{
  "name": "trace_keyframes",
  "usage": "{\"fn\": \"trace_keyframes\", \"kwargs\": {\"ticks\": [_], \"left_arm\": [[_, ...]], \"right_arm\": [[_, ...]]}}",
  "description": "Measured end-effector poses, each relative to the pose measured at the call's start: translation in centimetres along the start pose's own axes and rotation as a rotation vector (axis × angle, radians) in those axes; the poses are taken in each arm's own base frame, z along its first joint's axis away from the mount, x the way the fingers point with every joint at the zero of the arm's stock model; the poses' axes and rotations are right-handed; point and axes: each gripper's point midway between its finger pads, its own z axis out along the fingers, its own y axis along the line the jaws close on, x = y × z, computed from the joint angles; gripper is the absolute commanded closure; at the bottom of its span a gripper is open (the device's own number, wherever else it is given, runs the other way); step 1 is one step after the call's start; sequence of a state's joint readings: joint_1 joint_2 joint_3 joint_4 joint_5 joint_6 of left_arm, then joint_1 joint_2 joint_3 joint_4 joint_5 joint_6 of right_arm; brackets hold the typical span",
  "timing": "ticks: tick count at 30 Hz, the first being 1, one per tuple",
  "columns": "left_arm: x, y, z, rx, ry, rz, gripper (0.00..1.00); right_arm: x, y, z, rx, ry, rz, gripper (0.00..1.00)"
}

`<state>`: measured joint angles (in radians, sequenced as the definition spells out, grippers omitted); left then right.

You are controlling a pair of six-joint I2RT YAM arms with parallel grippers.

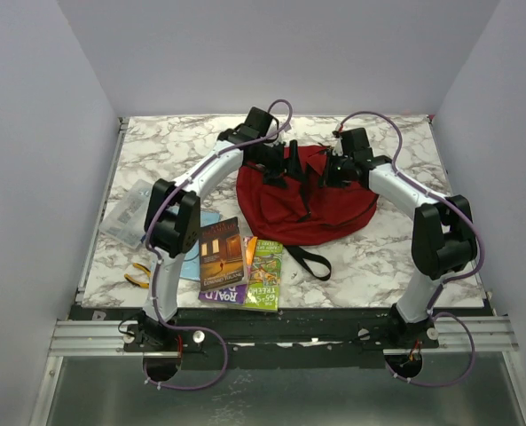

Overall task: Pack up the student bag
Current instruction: Zip the student bag at the center of the board.

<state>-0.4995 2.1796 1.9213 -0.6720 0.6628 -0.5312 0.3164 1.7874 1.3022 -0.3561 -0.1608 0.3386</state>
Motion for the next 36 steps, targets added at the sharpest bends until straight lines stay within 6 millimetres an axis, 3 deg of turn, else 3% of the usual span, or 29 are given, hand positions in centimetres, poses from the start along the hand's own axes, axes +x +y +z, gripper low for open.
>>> {"fn": "trace_keyframes", "kwargs": {"ticks": [6, 9, 11, 16, 21, 26, 32, 36], "left_arm": [[0.2, -2.5, -4.6, -0.02, -0.114, 0.116, 0.22], [3.9, -2.5, -7.3, -0.031, -0.155, 0.156, 0.24], [6.5, -2.1, -7.5, -0.034, -0.161, 0.179, 0.2], [11.8, -0.3, -4.1, -0.07, -0.155, 0.259, 0.15], [13.6, 0.3, -0.8, -0.099, -0.213, 0.348, 0.22], [11.1, 0.4, 1.6, -0.108, -0.31, 0.399, 0.27], [9.8, 1.5, 3.8, -0.132, -0.308, 0.439, 0.34], [9.1, 1.3, 4.5, -0.129, -0.311, 0.45, 0.46]], "right_arm": [[-0.2, -0.1, -0.3, -0.055, 0.009, -0.002, 0.99], [-0.4, 0.0, -0.4, -0.085, 0.012, 0.004, 0.99], [-0.4, 0.4, -0.5, -0.11, 0.014, 0.004, 0.99], [-0.7, 1.4, -0.6, -0.166, 0.008, -0.003, 0.99], [-0.2, 1.6, -0.4, -0.192, 0.011, -0.004, 0.99], [0.4, 1.5, -0.4, -0.203, 0.014, -0.002, 1.0], [-0.1, 1.9, -1.2, -0.214, -0.01, -0.01, 0.99], [-0.1, 2.0, -1.3, -0.219, -0.011, -0.011, 1.0]]}}
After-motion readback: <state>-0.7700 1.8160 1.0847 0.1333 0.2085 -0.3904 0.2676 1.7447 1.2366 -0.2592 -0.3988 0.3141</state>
